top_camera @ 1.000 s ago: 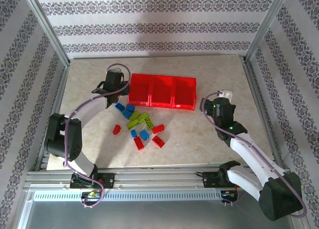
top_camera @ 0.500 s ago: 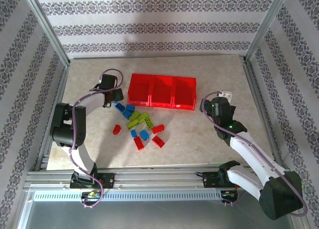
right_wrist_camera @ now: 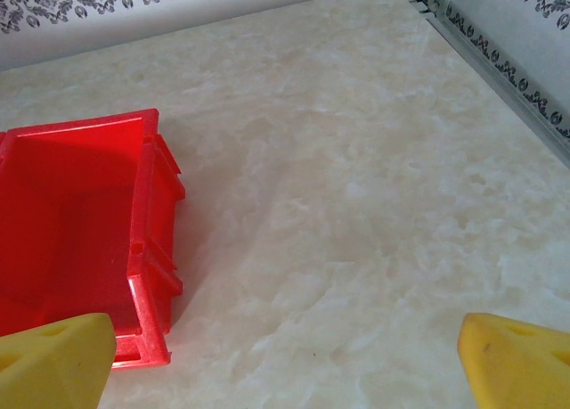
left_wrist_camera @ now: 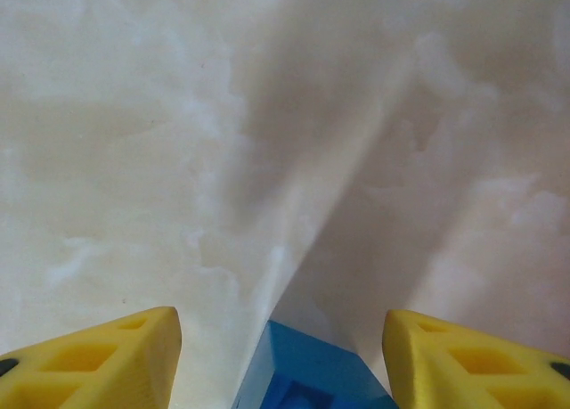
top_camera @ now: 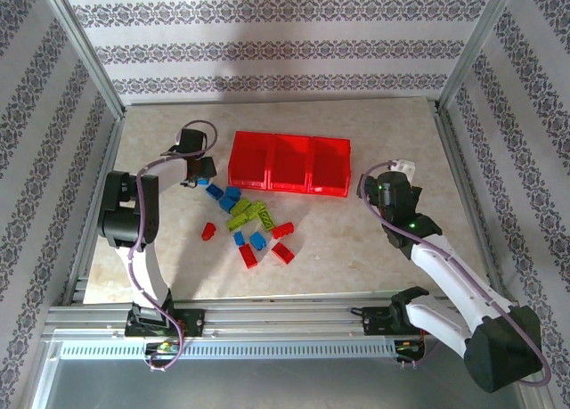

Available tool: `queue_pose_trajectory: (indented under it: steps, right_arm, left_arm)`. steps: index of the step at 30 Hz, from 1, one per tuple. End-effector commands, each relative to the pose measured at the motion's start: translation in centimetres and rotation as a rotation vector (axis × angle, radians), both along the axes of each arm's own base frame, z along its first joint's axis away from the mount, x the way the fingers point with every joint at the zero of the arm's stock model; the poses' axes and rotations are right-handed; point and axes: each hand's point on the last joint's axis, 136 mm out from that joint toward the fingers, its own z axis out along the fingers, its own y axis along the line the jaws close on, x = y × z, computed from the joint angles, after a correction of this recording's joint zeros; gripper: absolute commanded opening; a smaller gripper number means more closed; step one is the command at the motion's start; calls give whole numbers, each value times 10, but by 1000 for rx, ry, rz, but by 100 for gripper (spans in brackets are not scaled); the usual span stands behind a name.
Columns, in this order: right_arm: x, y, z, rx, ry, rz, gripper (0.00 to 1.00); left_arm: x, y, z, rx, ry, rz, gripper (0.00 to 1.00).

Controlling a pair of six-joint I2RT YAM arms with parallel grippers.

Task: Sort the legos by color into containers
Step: Pick up the lego from the middle-left of the table.

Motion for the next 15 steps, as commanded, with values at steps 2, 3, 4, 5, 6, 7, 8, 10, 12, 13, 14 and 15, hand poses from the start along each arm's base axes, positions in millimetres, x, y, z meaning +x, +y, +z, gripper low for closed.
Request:
queue_pose_trajectory:
  steps: [2, 3, 4, 5, 6, 7, 8, 10, 12, 13, 14, 15]
  right_arm:
    - [3, -1, 15, -17, -25, -18, 98]
    - [4, -1, 15, -18, -25, -16, 98]
    - [4, -1, 15, -20, -26, -17, 99]
    - [5, -1, 15, -20, -26, -18, 98]
    - [5, 0, 15, -20, -26, -16, 98]
    - [5, 0, 16, -22, -26, -15, 98]
    - [5, 0, 15, -24, -23, -16, 98]
    - [4, 0, 14, -26, -22, -14, 98]
    - [4, 0, 14, -27, -22, -11, 98]
    - [3, 0, 13, -28, -21, -11, 98]
    - [3, 0, 13, -27, -21, -12, 98]
    - [3, 0, 14, -29, -23, -12, 98]
  left_arm:
    - [-2, 1, -6, -23, 48, 21, 61]
    - [-3, 1, -8, -26, 52, 25, 60]
    - [-4, 1, -10, -26, 54, 29, 59]
    - [-5, 2, -10, -26, 55, 35, 59]
    - [-7, 3, -12, -26, 59, 41, 57]
    - [-9, 4, -14, -25, 63, 48, 54]
    - [-10, 4, -15, -27, 63, 53, 51]
    - [-14, 5, -17, -35, 65, 61, 46]
    - [-17, 4, -18, -44, 60, 66, 38]
    - [-18, 3, -18, -53, 54, 64, 33]
    - [-19, 2, -18, -56, 53, 66, 29]
    - [-19, 2, -16, -60, 49, 62, 26]
